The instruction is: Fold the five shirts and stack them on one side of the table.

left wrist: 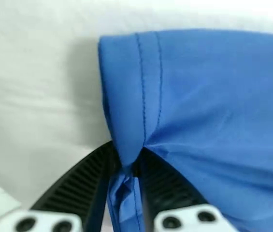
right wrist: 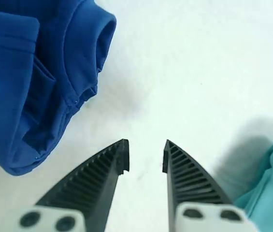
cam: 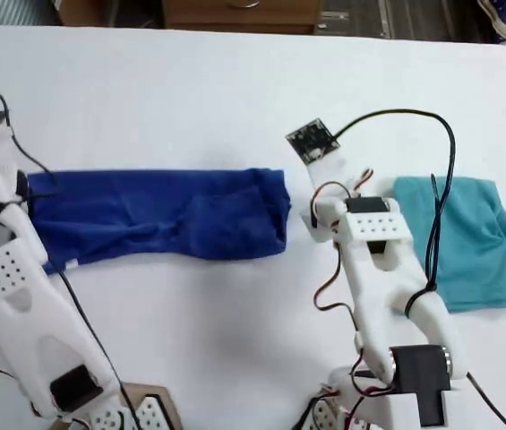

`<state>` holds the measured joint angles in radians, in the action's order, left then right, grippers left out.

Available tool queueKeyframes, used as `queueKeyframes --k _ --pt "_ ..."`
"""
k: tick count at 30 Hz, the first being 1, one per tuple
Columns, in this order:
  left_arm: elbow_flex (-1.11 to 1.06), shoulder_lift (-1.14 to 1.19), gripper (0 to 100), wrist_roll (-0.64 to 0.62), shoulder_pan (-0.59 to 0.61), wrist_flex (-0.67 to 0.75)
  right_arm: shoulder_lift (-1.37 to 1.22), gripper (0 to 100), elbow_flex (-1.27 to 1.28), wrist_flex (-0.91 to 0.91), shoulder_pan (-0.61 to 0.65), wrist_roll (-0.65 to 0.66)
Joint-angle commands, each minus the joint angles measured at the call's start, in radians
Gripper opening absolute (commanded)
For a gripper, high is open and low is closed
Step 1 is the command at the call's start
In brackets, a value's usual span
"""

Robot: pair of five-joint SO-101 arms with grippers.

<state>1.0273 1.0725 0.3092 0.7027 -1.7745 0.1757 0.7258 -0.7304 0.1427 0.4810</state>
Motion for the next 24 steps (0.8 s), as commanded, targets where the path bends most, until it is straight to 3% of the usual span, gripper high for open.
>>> queueKeyframes --k 1,6,13,18,24 --pt "-0.038 -0.107 2 0.006 -0.089 -0.017 0.05 12.3 -0.003 0.015 -0.013 -0.008" --pt "-0.2 -0.331 2 0.003 -0.269 -0.017 0.05 12.3 -0.003 0.045 -0.076 -0.018" --pt "-0.415 -0.657 2 0.0 -0.526 -0.015 0.056 12.3 -0.008 0.107 -0.242 -0.206" --pt "-0.469 -0.729 2 -0.04 -0.686 -0.014 0.056 12.3 -0.009 0.114 -0.295 -0.284" --pt "-0.466 -0.729 2 -0.049 -0.893 -0.008 0.05 12.3 -0.009 0.122 -0.3 -0.287"
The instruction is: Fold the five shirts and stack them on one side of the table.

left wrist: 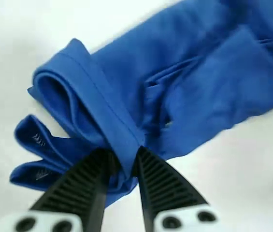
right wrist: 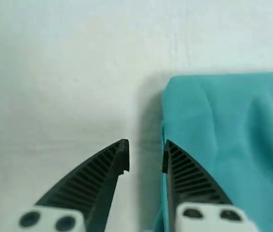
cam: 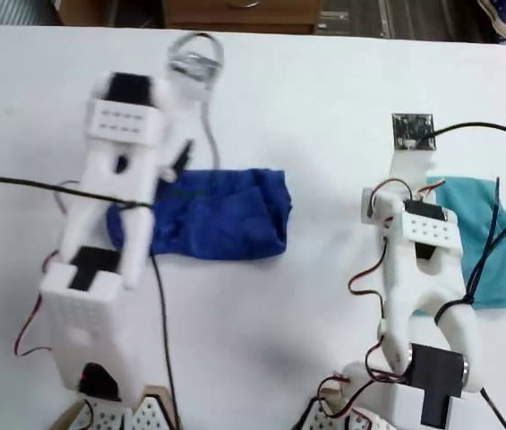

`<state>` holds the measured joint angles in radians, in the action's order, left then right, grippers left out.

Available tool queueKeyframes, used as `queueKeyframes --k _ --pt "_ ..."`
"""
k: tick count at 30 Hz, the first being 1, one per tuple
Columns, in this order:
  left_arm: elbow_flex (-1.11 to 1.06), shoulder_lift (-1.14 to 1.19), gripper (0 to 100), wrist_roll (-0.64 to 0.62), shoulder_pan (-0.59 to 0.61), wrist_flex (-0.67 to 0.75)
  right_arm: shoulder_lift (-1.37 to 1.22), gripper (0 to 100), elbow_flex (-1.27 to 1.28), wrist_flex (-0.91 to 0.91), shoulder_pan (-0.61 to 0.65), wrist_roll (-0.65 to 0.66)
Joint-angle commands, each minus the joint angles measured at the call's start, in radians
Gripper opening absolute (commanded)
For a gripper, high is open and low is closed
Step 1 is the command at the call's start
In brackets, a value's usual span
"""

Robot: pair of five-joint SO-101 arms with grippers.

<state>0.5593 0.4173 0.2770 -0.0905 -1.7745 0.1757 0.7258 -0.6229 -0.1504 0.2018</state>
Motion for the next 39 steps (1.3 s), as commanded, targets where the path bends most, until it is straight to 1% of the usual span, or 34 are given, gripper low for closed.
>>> queueKeyframes --k 1,6,16,22,26,31,39 --pt "0.002 -0.074 2 -0.021 -0.13 0.002 0.05 12.3 -0.009 0.015 -0.007 -0.008" --pt "0.002 -0.072 2 -0.015 -0.219 0.086 0.05 12.3 -0.009 0.015 -0.008 -0.008" --pt "0.001 -0.071 2 -0.015 -0.279 0.184 0.05 12.3 -0.009 0.015 -0.022 -0.028" --pt "0.001 -0.071 2 -0.014 -0.325 0.192 0.05 12.3 -0.008 0.022 -0.028 -0.028" --pt "0.001 -0.034 2 -0.015 -0.35 0.23 0.05 12.3 -0.008 0.022 -0.025 -0.028" --pt "0.004 0.057 2 -0.02 -0.342 0.23 0.05 12.3 -0.006 0.022 -0.025 -0.028" --pt "0.09 0.072 2 -0.015 -0.333 0.203 0.05 12.3 -0.006 0.022 -0.025 -0.028"
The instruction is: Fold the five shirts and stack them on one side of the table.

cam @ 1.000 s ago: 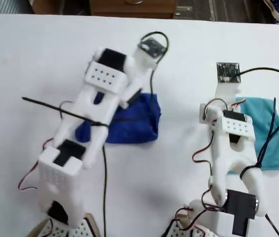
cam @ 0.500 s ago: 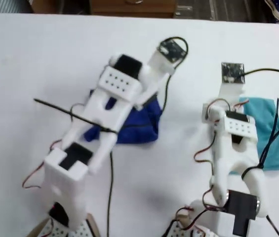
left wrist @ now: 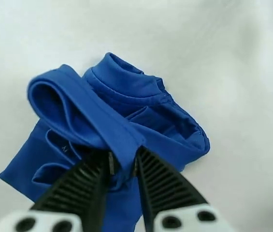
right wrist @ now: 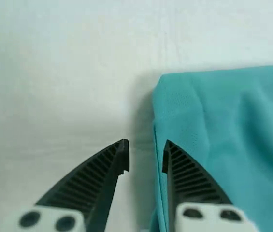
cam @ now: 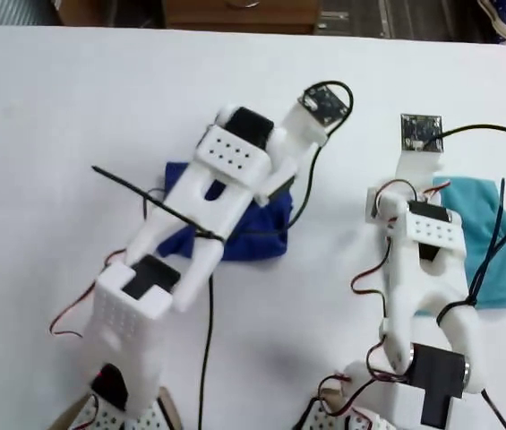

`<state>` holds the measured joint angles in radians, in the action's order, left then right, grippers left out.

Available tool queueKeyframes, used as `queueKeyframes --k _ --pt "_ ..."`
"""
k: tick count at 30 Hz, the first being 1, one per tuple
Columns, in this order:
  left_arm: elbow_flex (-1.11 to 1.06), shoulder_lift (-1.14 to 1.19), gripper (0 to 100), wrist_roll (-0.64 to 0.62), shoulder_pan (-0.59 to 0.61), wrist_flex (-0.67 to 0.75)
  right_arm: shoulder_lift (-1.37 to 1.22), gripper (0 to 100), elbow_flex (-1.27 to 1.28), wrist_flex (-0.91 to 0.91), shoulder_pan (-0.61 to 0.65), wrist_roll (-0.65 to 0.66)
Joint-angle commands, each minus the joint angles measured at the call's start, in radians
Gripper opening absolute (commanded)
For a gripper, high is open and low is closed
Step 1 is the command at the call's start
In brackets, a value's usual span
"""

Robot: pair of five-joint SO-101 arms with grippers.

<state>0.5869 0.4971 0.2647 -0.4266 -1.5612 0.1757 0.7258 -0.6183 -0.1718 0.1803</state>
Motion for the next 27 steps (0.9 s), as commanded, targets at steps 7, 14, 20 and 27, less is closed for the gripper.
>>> queueKeyframes --k 7,14,20,27 --pt "0.068 -0.008 4 -0.002 0.008 -0.029 0.05 12.3 -0.005 0.018 -0.002 -0.006" --pt "0.077 -0.017 27 0.054 0.009 -0.068 0.05 12.2 -0.005 0.018 -0.002 -0.006" --pt "0.2 -0.028 26 0.049 0.103 -0.083 0.05 12.2 -0.005 0.018 -0.002 -0.006" --pt "0.143 -0.003 26 0.055 0.288 -0.015 0.05 12.2 -0.005 0.018 -0.002 -0.006"
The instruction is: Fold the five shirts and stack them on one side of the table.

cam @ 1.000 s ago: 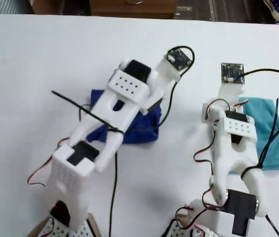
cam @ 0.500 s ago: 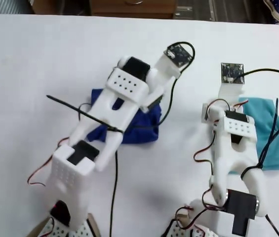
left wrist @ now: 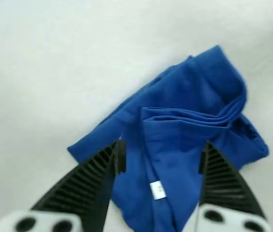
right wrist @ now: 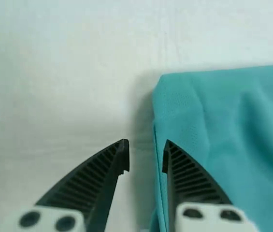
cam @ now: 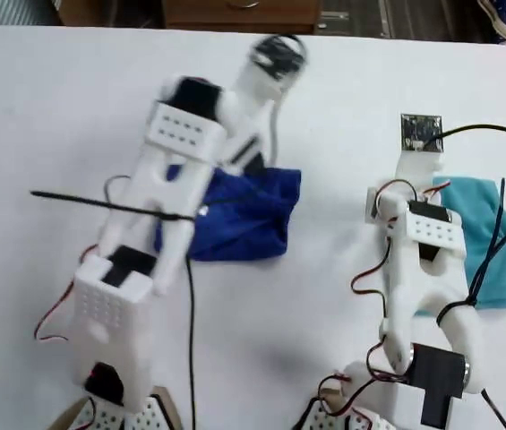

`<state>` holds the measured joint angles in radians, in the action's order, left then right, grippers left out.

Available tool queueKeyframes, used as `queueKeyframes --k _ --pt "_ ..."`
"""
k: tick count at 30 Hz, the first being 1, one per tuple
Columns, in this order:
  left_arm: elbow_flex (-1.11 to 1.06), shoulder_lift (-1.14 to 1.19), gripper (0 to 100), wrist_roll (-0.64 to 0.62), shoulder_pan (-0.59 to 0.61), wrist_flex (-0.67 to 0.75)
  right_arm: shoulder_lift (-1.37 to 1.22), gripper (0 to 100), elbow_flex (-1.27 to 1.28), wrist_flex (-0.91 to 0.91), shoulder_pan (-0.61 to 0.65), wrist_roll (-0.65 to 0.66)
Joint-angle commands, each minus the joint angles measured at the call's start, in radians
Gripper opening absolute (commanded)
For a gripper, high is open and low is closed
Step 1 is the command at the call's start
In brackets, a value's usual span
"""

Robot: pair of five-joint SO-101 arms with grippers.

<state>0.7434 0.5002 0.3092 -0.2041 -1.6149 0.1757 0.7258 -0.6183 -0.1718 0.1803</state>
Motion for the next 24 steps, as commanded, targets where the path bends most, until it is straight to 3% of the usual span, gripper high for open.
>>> queueKeyframes --k 1,5,15,24 --pt "-0.031 0.006 26 0.012 0.084 0.054 0.05 12.2 -0.005 0.018 -0.002 -0.006" --pt "-0.051 0.068 26 0.011 0.147 0.072 0.051 12.3 -0.005 0.015 0.022 0.008" --pt "-0.051 0.241 26 -0.054 0.285 0.161 0.056 12.5 -0.023 -0.073 0.283 0.31" --pt "-0.07 0.27 26 -0.115 0.358 0.242 -0.021 12.4 -0.281 -0.099 0.476 0.308"
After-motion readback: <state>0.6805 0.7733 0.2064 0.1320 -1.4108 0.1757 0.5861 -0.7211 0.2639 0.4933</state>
